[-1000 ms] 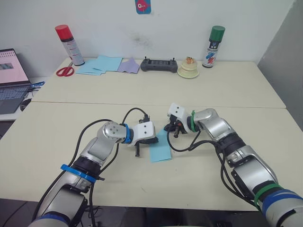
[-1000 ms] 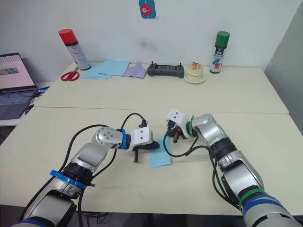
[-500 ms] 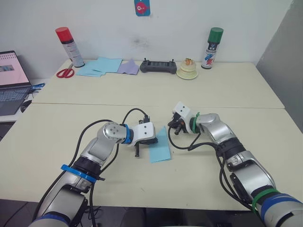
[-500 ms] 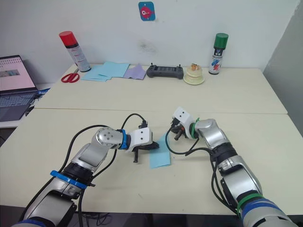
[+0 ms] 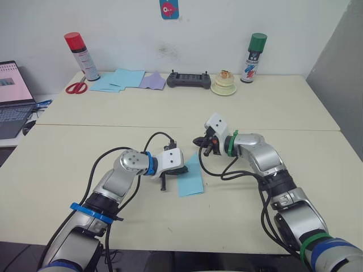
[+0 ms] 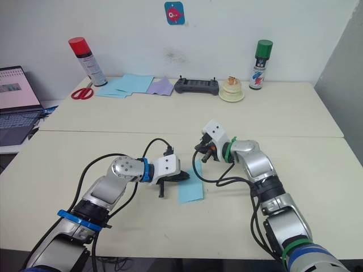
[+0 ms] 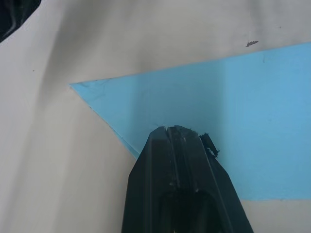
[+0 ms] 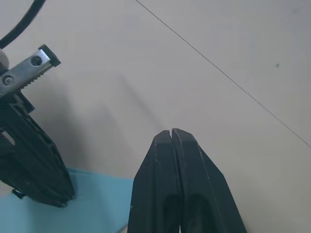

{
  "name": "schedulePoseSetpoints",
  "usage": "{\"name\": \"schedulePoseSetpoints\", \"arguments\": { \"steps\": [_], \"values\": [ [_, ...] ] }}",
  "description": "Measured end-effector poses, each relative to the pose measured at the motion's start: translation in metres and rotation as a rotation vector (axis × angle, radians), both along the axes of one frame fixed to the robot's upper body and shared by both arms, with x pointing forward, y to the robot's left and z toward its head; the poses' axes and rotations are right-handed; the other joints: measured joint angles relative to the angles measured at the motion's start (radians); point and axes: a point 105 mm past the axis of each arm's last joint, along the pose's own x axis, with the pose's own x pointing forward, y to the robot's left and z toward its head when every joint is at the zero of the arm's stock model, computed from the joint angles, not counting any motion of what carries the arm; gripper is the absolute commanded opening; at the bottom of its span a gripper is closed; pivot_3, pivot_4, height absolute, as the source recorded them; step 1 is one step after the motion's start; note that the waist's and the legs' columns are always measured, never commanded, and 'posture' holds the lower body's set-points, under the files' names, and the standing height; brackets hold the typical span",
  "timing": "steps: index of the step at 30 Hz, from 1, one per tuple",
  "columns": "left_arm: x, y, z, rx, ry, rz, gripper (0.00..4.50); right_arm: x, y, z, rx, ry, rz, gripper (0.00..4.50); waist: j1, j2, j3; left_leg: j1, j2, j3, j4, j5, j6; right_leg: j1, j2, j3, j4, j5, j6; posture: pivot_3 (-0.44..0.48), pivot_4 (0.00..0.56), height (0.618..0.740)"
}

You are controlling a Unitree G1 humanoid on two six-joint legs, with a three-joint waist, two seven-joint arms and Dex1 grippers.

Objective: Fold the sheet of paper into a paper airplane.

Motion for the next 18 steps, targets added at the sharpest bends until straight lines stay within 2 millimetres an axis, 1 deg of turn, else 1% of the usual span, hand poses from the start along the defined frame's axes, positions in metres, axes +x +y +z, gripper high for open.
{"name": "schedulePoseSetpoints", "arguments": {
  "steps": [5, 8, 13, 16, 18],
  "values": [
    [-0.001, 0.002, -0.001, -0.008, -0.008, 0.011, 0.00, -0.018, 0.003, -0.023, 0.020, 0.087, -0.016, 0.01, 0.000, 0.001, 0.000, 0.000, 0.000, 0.000, -0.001, 0.000, 0.000, 0.000, 0.000, -0.001, 0.000, -0.001, -0.002, 0.000, 0.150, 0.740],
    [-0.001, 0.004, -0.001, -0.005, -0.010, 0.016, 0.00, -0.023, 0.007, -0.035, 0.023, 0.120, -0.033, 0.01, -0.001, 0.001, 0.000, 0.001, 0.000, 0.000, -0.001, 0.000, 0.000, -0.001, 0.000, -0.001, 0.000, -0.001, -0.002, 0.000, 0.150, 0.740],
    [-0.003, 0.004, -0.001, -0.003, -0.015, 0.015, 0.00, -0.021, 0.010, -0.043, 0.027, 0.138, -0.075, 0.01, -0.002, 0.001, 0.000, 0.001, 0.000, 0.000, -0.002, 0.000, 0.000, -0.001, 0.001, -0.001, 0.000, -0.002, -0.003, 0.000, 0.150, 0.740],
    [-0.003, 0.006, 0.000, 0.001, -0.018, 0.014, 0.00, -0.020, 0.011, -0.044, 0.026, 0.134, -0.091, 0.01, -0.003, 0.001, 0.000, 0.001, 0.000, 0.000, -0.002, 0.000, 0.000, -0.001, 0.001, -0.001, 0.000, -0.002, -0.003, 0.000, 0.150, 0.740],
    [-0.003, 0.006, 0.000, 0.003, -0.018, 0.015, 0.00, -0.014, 0.010, -0.044, 0.023, 0.117, -0.114, 0.01, -0.003, 0.001, 0.000, 0.001, 0.000, 0.000, -0.002, 0.000, 0.000, -0.001, 0.001, -0.001, 0.000, -0.002, -0.003, 0.000, 0.150, 0.740]
  ]
}}
